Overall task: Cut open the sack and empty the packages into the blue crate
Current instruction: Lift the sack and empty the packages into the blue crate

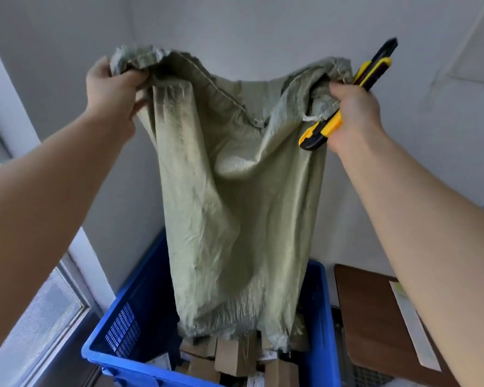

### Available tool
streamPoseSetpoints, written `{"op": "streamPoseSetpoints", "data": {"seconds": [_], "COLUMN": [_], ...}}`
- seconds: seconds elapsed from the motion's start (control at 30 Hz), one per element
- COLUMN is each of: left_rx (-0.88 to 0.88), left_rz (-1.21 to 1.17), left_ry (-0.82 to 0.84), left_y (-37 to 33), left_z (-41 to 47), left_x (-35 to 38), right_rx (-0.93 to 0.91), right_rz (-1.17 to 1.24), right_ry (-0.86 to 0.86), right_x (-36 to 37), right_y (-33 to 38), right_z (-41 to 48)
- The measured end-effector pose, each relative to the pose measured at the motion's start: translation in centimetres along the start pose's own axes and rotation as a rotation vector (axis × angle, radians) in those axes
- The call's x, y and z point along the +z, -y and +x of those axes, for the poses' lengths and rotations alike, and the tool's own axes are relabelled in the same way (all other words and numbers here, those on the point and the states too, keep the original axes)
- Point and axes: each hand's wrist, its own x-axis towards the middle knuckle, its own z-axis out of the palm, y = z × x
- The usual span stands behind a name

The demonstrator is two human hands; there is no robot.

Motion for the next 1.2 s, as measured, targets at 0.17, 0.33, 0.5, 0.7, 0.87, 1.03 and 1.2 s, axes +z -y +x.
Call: {"op": "streamPoseSetpoints", "data": {"seconds": [0.17, 0.33, 0.5, 0.7, 0.87, 1.03, 1.2], "left_rx": [0.143, 0.197, 0.148, -0.085, -0.329, -0.271, -0.408], "left_rz": [-0.014, -0.143, -0.090, 0.155, 0.380, 0.453, 0.673], "left_ry": [0.029, 0.068, 0.047, 0.050, 0.044, 0.007, 0.076], "left_y": [-5.0, -8.1, -6.6, 3.5, 10.6, 11.8, 13.6], "left_z": [1.0, 1.5, 0.5, -2.1, -3.1, -2.3, -2.7], "left_x": [0.4, -0.1, -0.1, -1.5, -3.1, -4.6, -6.3], "right_rx": [-0.141, -0.211, -0.228, 0.095, 0.481, 0.282, 0.415], "right_rz": [0.076, 0.042, 0.093, -0.106, -0.369, -0.358, -0.469], "right_ry": [0.046, -0.024, 0.048, 0.000, -0.014, -0.134, -0.202], "right_x": [2.6, 3.9, 3.3, -1.7, -6.0, -8.1, -10.3], "right_y": [4.7, 8.1, 8.0, -3.1, -9.6, -10.2, -12.5], "right_z": [0.3, 1.2, 0.4, -1.4, -2.0, -1.1, -2.7]}}
